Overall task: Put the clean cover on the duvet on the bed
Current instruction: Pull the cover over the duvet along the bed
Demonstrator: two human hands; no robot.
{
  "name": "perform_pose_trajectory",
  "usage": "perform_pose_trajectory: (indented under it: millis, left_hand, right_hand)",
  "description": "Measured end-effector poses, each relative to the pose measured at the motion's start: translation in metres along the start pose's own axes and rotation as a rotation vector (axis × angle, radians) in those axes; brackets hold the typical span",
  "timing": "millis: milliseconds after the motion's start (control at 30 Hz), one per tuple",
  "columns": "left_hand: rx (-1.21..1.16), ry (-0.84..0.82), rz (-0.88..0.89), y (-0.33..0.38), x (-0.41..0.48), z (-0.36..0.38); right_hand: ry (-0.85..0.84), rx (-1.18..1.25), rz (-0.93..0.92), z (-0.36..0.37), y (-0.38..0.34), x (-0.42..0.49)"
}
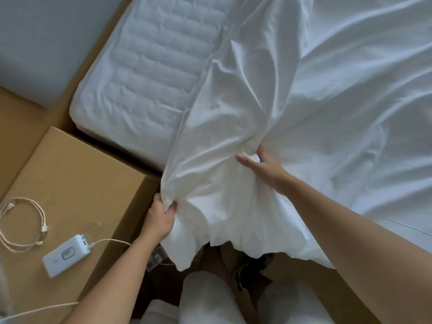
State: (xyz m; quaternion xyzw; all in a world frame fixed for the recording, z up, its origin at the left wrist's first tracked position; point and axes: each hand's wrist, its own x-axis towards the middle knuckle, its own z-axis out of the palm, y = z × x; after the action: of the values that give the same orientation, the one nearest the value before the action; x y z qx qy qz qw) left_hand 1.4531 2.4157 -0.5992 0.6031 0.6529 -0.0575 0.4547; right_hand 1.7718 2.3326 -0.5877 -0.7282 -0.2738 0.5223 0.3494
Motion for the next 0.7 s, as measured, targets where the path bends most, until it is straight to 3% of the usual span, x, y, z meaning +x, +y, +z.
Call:
perform_pose_trajectory:
  millis: [67, 133, 200, 333, 433, 500, 633, 700]
  left_hand:
    - [-0.131, 0.096, -0.020, 0.010, 0.004, 0.001]
    - [-0.213, 0.136, 0.006, 0.024, 0.010, -0.002]
    - [-0.225, 0.114, 0.045, 0.035, 0.017, -0.008]
    - [-0.197, 0.071, 0.083, 0.047, 0.024, -0.017]
    - [-0.191, 0.063, 0.081, 0.049, 0.026, -0.025]
    - [-0.198, 0.056, 0.061, 0.048, 0.023, -0.028]
    - [-0.230, 0.013, 0.010, 0.050, 0.008, -0.022]
    - [-0.323, 0.017, -0.057, 0.057, -0.003, -0.018]
  right_hand:
    - [-0.041, -0.527, -0.014, 0.009, 0.022, -0.021]
    - [0.026, -1.036, -0.028, 0.017, 0.052, -0.051]
    - [0.075, -1.236, -0.041, 0.012, 0.078, -0.077]
    - [-0.009, -0.979, 0.087, -0.018, 0.095, -0.086]
    - [0.002, -0.915, 0.045, -0.046, 0.102, -0.095]
    - [0.140, -0.993, 0.101, -0.087, 0.113, -0.114]
    - [0.455, -0.920, 0.418, -0.160, 0.123, -0.150]
    - [0.611, -0.896, 0.350, -0.138, 0.106, -0.149]
